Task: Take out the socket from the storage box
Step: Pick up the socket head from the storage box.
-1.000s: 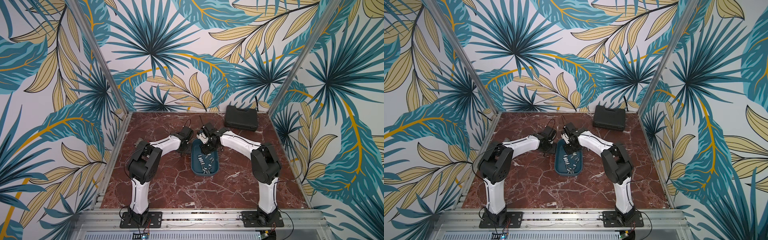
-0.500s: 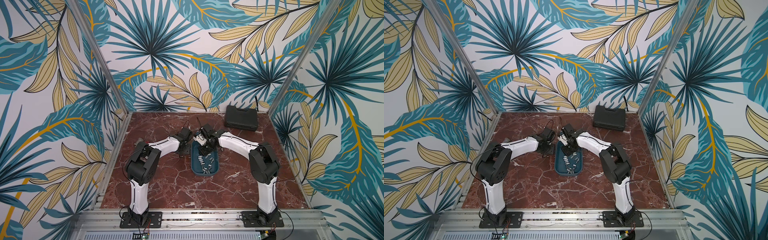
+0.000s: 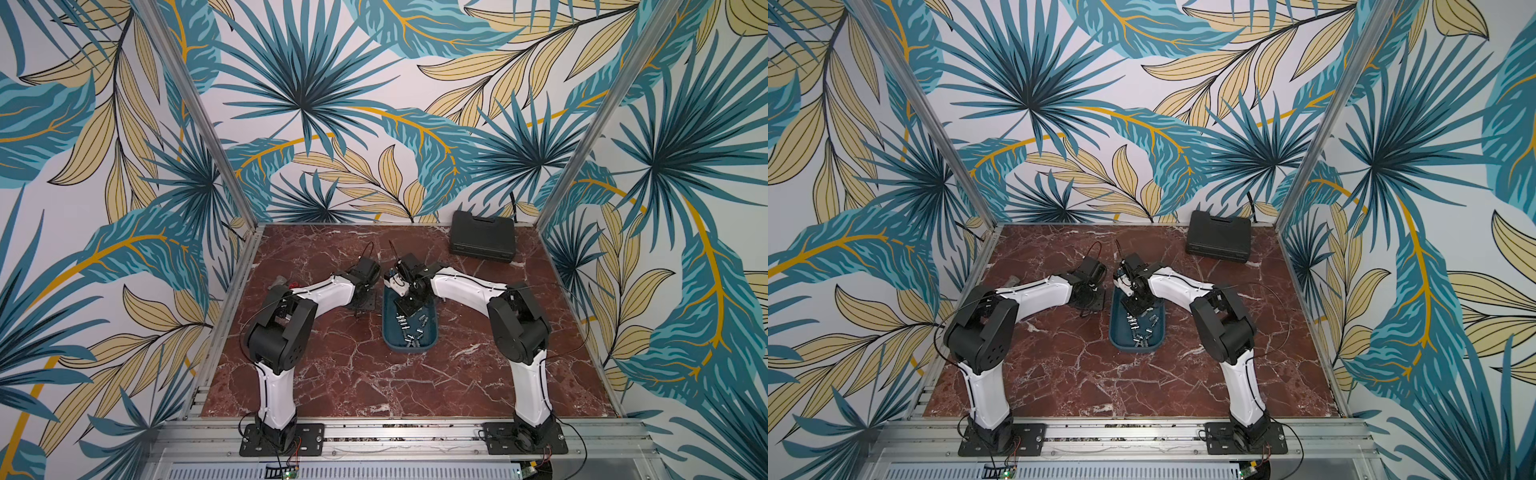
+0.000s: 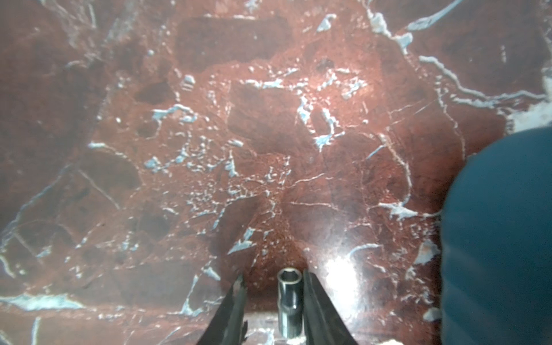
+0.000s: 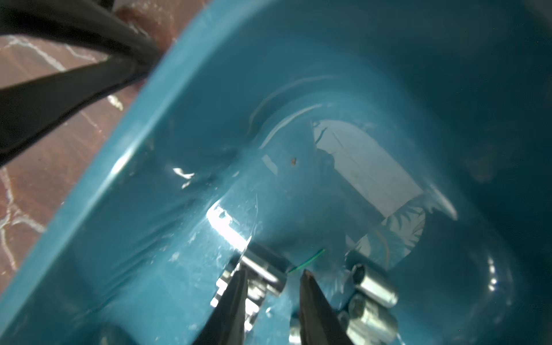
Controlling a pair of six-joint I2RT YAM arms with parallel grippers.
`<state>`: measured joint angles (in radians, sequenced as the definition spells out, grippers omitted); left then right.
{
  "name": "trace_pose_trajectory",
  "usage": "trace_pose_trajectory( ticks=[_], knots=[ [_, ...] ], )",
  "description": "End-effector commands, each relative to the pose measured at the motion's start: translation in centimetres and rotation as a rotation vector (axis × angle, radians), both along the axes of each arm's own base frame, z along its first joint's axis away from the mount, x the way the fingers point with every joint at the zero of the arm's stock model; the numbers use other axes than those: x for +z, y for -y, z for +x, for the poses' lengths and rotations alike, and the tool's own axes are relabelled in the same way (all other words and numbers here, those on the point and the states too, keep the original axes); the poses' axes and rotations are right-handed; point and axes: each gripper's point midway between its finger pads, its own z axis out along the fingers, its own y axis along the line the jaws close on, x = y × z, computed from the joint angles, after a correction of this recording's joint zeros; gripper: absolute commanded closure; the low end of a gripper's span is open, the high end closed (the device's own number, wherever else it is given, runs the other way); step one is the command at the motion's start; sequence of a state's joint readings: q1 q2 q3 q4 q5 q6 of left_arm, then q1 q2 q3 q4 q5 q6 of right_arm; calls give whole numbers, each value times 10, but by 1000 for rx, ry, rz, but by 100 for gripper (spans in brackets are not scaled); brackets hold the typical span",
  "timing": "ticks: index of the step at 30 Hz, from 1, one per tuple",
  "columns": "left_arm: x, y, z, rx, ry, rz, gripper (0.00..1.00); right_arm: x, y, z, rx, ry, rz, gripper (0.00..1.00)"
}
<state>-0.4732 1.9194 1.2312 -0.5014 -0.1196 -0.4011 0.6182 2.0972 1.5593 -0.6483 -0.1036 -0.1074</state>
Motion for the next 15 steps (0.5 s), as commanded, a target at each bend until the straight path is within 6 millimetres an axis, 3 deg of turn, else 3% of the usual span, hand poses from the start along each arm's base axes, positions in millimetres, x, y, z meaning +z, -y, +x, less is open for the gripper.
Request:
trace_pose_trajectory(
  ticks=[1,15],
  knots=[
    [-4,-10,-11,24,-23,7,65,-15,6,-5,13,-10,-48,68],
    [-3,-12,-11,31,-22,5,65,-33,9,-9,35,-5,-98,69]
  ],
)
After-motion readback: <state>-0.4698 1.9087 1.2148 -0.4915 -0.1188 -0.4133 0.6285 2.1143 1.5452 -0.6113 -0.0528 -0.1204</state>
